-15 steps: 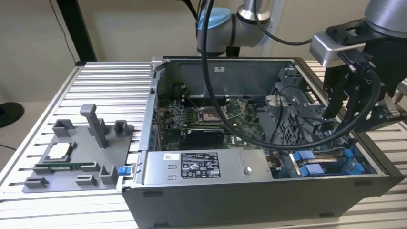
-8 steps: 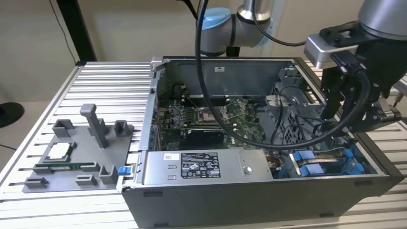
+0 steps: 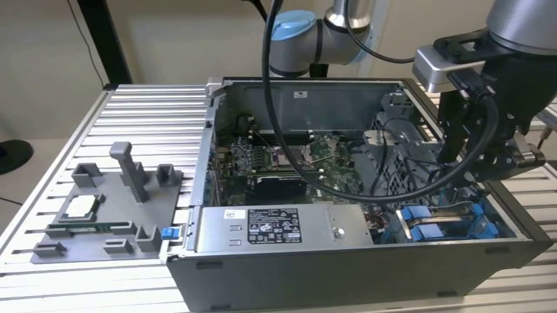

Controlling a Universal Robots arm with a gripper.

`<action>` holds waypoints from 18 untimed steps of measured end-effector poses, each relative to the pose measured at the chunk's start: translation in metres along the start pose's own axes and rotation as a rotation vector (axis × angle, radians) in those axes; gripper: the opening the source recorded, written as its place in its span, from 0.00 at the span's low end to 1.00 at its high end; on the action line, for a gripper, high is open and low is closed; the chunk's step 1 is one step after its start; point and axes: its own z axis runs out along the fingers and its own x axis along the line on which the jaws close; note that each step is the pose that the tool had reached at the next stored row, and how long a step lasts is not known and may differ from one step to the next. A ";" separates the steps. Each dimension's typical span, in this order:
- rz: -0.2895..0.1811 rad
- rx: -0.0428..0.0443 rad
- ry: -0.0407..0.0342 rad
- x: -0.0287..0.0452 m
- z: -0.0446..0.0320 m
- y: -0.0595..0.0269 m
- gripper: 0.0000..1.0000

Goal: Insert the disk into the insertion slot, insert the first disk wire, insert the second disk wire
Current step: 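Insert the first disk wire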

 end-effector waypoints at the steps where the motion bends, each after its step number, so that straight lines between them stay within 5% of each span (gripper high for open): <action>1: 0.001 0.0000 0.0001 0.0000 0.0000 0.0000 1.00; 8: 0.004 0.0006 0.0130 0.0000 0.0020 0.0014 1.00; 18: 0.016 0.0013 0.0088 -0.0019 0.0038 0.0023 1.00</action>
